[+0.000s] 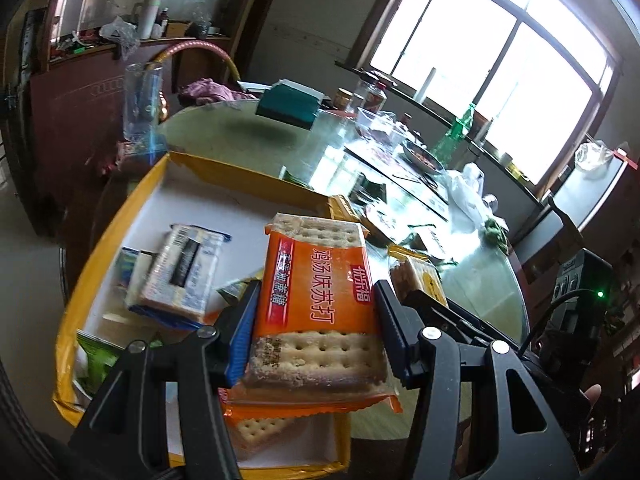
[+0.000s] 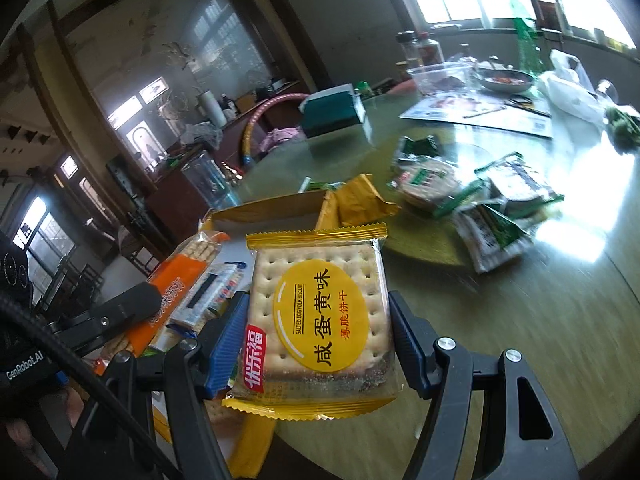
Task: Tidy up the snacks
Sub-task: 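Carry both cracker packs over the yellow tray, then open the left gripper to drop the orange pack while the right drops the yellow pack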
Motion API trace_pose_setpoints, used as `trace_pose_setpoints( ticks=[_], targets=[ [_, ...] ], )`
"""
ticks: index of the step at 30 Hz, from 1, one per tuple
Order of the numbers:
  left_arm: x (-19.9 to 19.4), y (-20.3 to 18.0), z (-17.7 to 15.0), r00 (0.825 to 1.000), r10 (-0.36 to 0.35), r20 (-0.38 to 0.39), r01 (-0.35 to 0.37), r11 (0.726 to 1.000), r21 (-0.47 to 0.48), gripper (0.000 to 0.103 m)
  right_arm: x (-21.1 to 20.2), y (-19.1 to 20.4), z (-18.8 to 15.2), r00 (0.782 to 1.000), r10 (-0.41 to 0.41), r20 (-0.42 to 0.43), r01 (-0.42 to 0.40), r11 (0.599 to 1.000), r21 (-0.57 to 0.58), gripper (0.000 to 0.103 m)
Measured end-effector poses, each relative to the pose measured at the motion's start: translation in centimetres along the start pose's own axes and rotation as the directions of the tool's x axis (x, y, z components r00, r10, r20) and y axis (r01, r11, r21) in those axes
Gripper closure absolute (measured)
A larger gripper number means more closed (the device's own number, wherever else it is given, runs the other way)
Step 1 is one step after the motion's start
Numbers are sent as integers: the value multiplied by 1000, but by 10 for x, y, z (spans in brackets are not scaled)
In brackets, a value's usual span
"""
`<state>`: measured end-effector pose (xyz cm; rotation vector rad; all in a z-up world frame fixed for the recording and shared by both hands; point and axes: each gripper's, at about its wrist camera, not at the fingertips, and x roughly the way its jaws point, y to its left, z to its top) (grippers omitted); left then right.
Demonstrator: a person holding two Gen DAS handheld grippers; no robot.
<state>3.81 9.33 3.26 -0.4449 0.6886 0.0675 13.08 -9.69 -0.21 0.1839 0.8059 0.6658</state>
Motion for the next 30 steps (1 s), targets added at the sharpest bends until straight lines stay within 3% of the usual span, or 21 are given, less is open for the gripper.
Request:
trace_pose_setpoints(
  ticks=[22,30],
  targets=[
    [6,60,32,998,63,24,-61,994,-87,46,43,28,15,996,44,-83,-49,997,-62,35],
    [14,89,52,996,85,-3,-85,988,-125,46,59,37,29,993,53,-101,-61,995,-74,35]
  ],
)
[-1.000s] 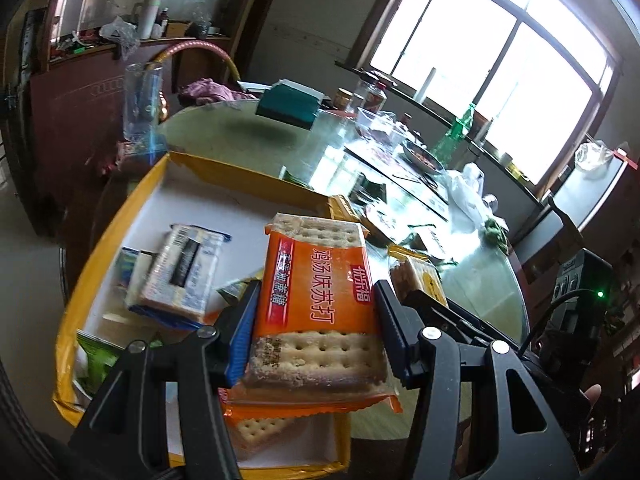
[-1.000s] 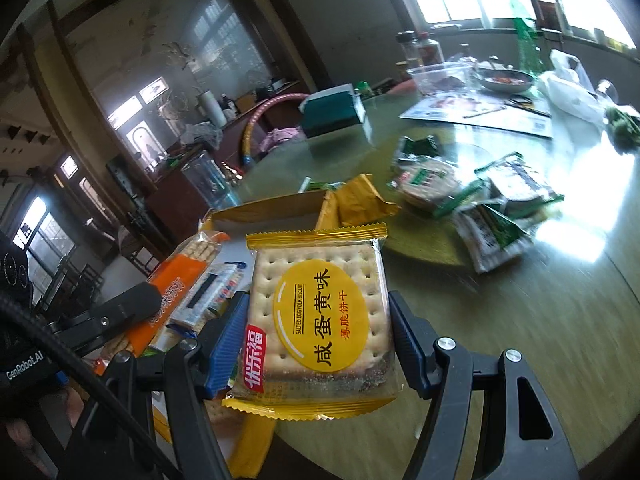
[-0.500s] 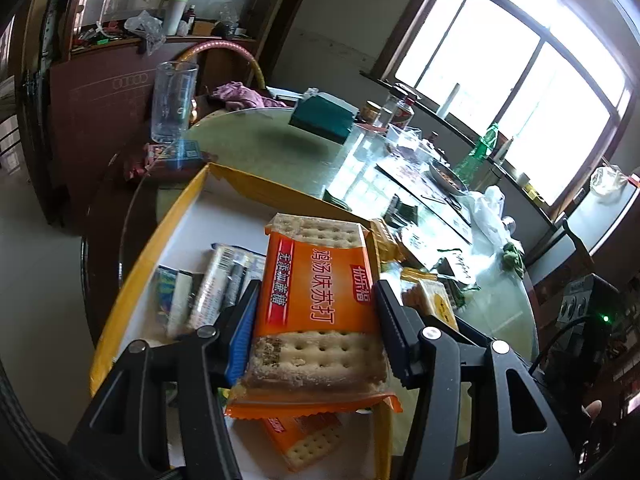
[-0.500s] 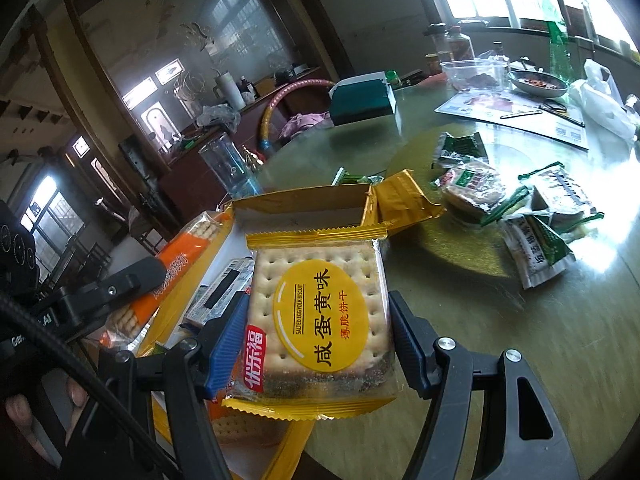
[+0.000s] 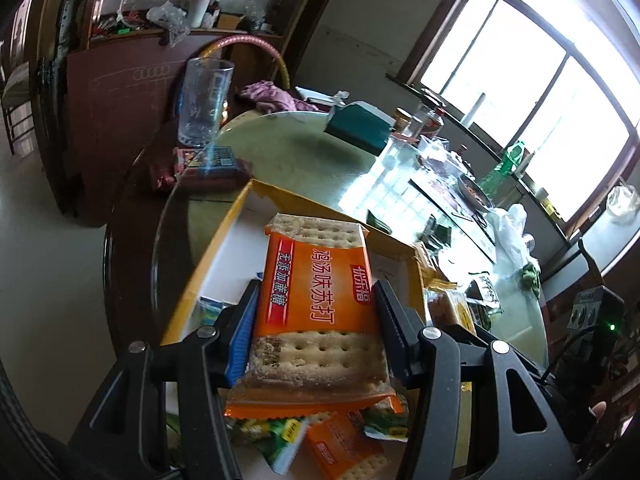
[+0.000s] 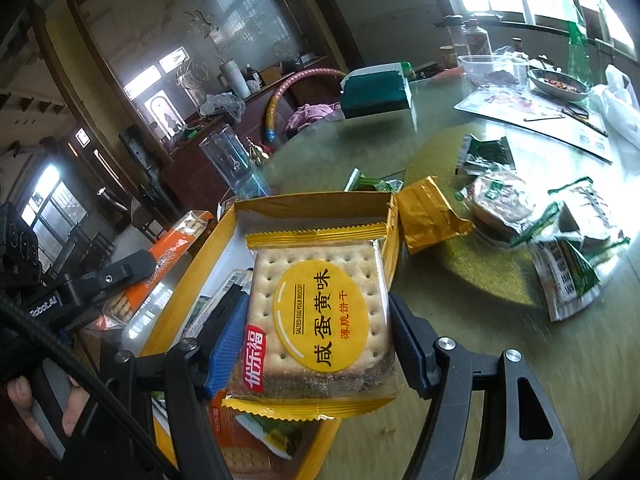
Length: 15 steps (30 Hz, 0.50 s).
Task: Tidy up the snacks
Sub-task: 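Open the left gripper to drop the orange pack while the right drops the yellow pack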
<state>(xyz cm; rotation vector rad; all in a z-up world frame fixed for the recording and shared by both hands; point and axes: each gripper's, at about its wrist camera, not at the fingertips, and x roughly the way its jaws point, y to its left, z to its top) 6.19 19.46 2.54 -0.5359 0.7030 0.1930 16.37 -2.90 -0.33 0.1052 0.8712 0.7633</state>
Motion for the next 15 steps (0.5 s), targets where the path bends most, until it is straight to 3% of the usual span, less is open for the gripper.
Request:
trace_pose_setpoints(
  ticks=[8,15],
  targets=[
    [40,6,25,997,11,-82,-10,1000,22,46,31,9,18,999,17,-51,-17,1000,-11,35],
    [87,10,28,975,75,-211,-63,996,62,46,78,9,31,990,-35,-139,36,999,2,35]
  ],
)
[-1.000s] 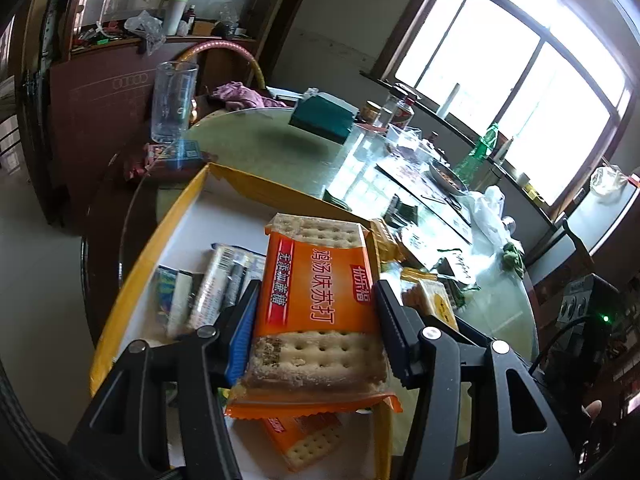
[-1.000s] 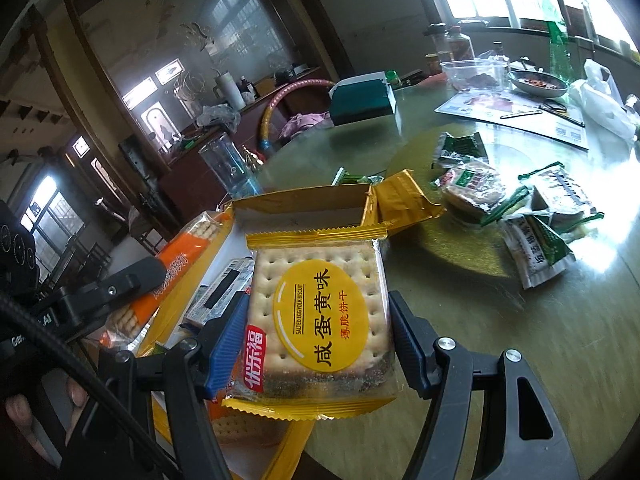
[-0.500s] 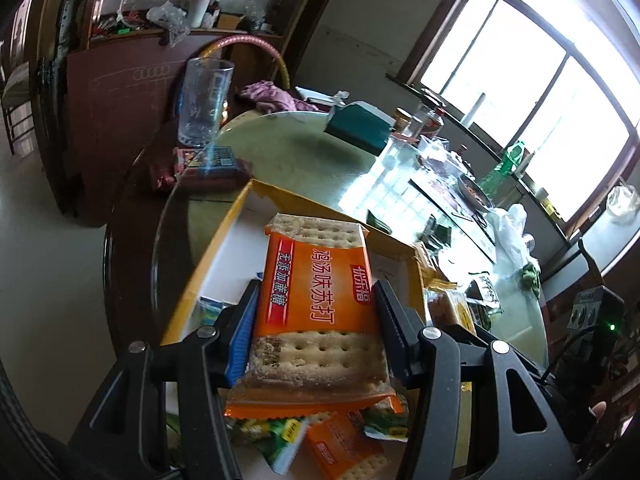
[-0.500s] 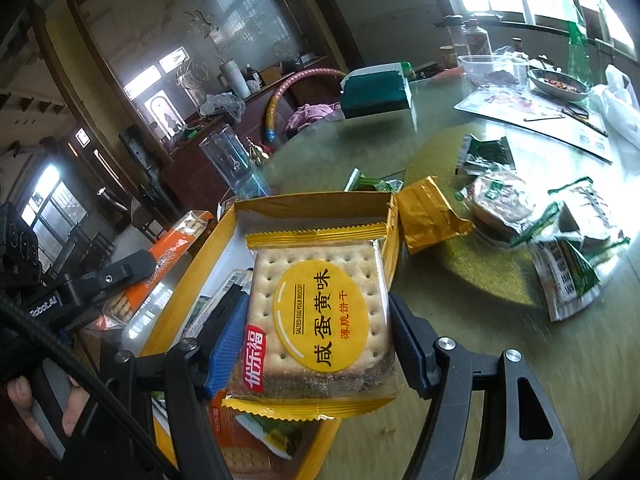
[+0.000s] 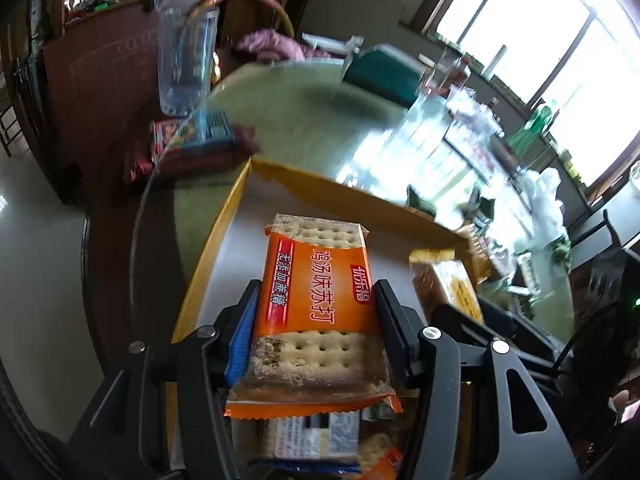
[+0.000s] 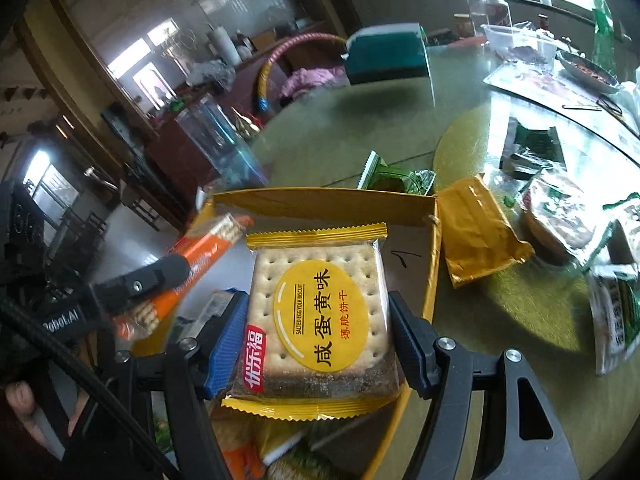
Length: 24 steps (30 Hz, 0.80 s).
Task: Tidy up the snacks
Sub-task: 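Open the left gripper to drop the orange pack while the right drops the yellow pack, then move both open grippers back over the table toward the remaining snacks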
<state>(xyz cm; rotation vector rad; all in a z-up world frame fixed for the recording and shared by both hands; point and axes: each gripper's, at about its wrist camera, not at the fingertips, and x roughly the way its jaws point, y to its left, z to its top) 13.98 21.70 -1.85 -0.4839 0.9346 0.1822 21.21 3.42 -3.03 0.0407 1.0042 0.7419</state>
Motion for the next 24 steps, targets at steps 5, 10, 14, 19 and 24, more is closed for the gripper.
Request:
trace_pose_setpoints(
  ticks=[5,10,14,19,24],
  targets=[
    [19,13,3,997,-14,-78,9,998,-56,46,15,4,4,999,-48,-22,47,998,-31,35],
    [21,19,2,995,-22,-102,14,997,-78,36,19,9,3,996,-87,-22,86,995,-56,33],
    [8,17,-1,995,-59,-74,53,995,-89,20,14,4,6,1000,-23,-15,23,999,-34,31],
    [-7,3,-8,999,-9,-51,6,999,-50,19,-11,-4,-1,998,50,42,-51,998,22,24],
    [-12,-12,-24,996,69,-53,-68,998,10,19,-45,-11,-20,991,88,102,-93,995,42,24]
  ],
)
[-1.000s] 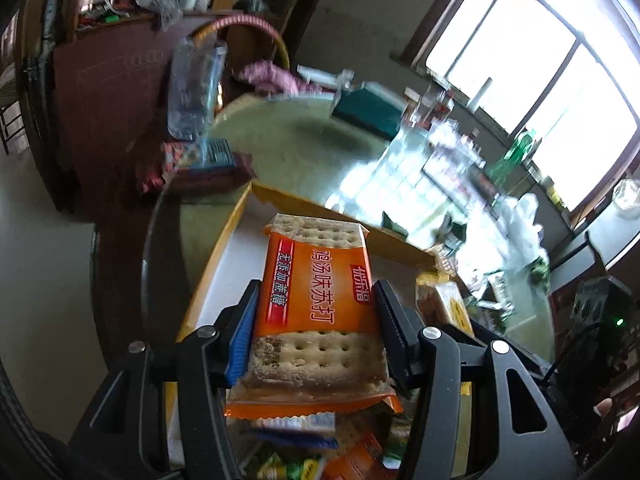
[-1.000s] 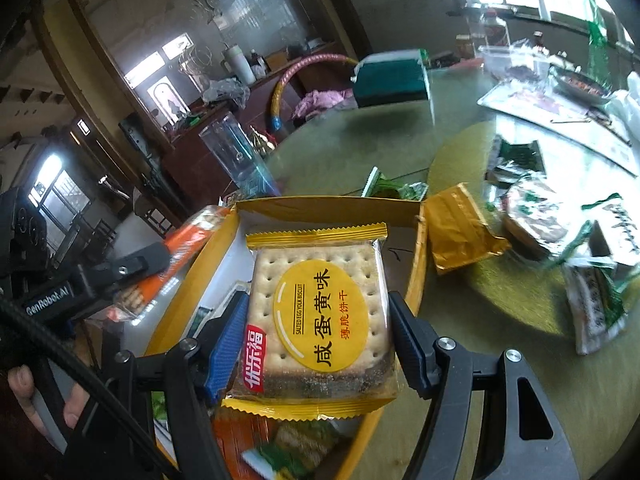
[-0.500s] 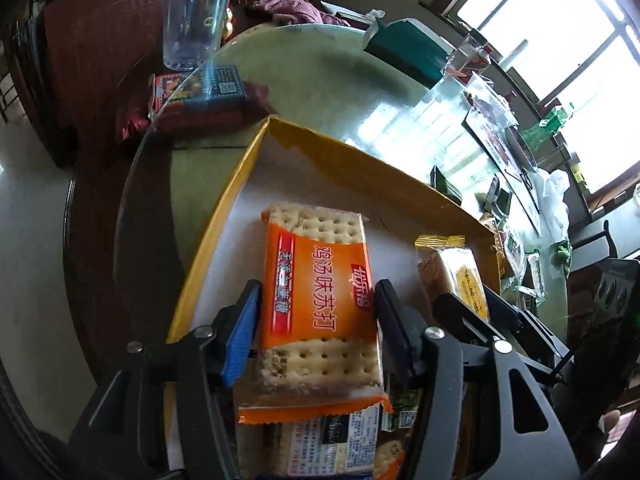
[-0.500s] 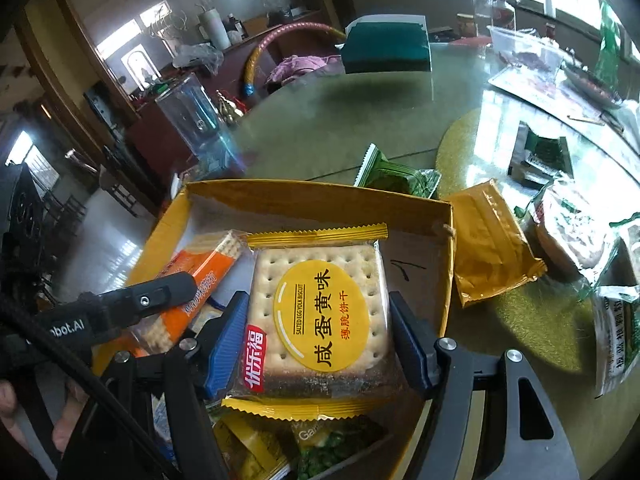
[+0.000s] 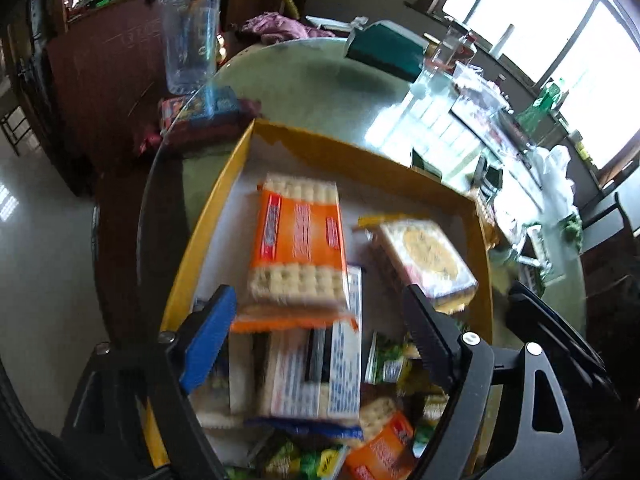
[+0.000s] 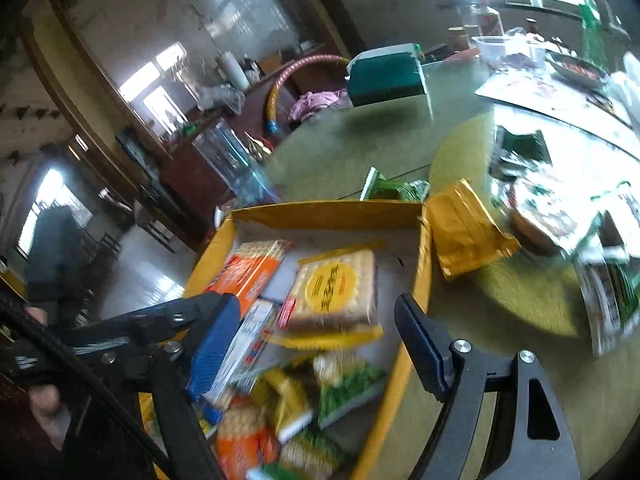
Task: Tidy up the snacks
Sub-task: 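Move both open grippers back over the table toward the remaining snacks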
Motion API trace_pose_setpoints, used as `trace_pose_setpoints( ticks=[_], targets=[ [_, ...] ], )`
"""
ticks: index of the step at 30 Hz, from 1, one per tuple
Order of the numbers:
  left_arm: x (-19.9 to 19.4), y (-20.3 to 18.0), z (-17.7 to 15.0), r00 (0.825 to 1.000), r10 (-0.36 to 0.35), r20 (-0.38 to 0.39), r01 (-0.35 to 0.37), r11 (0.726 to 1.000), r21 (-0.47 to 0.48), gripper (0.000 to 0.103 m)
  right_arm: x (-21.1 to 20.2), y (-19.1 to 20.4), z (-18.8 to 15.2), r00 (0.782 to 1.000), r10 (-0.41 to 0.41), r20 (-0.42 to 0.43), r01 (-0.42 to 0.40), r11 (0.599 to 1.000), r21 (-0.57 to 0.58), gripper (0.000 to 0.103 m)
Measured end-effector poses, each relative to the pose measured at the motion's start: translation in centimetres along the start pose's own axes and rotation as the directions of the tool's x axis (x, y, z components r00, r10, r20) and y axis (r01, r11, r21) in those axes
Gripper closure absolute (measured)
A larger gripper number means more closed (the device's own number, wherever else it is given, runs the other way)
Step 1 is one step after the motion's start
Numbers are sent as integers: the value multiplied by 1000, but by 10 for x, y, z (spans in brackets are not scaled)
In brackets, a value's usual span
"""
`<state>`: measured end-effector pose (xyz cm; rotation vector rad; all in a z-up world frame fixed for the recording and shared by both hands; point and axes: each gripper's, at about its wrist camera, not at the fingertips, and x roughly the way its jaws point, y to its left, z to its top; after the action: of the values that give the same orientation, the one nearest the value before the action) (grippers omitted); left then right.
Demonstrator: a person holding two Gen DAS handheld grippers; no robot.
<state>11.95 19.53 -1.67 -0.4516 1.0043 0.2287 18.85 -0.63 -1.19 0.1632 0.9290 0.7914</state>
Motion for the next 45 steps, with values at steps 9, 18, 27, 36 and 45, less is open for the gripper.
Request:
trace_pose_setpoints(
  ticks=[9,18,27,36,45],
  targets=[
    [-50,-48,-53,985,38,169,-53,995,86,19,-60,-44,-54,999,-17,31,16,998,59,24],
    [-64,-106,-88,980,-68,187,29,979,201,19,-93,-93,-84,997,-66,37,60,987,152,24],
    [-58,-150,-107,980,-134,149,88,956,281,19,-113,-120,-88,993,-95,65,79,975,209,24],
    [-49,-166,-115,981,-155,118,115,949,295,19,-119,-148,-91,987,-151,54,130,950,284,24],
    [-40,-166,-115,982,-162,98,129,951,281,19,-124,-164,-93,980,-193,43,168,928,333,24]
  ],
)
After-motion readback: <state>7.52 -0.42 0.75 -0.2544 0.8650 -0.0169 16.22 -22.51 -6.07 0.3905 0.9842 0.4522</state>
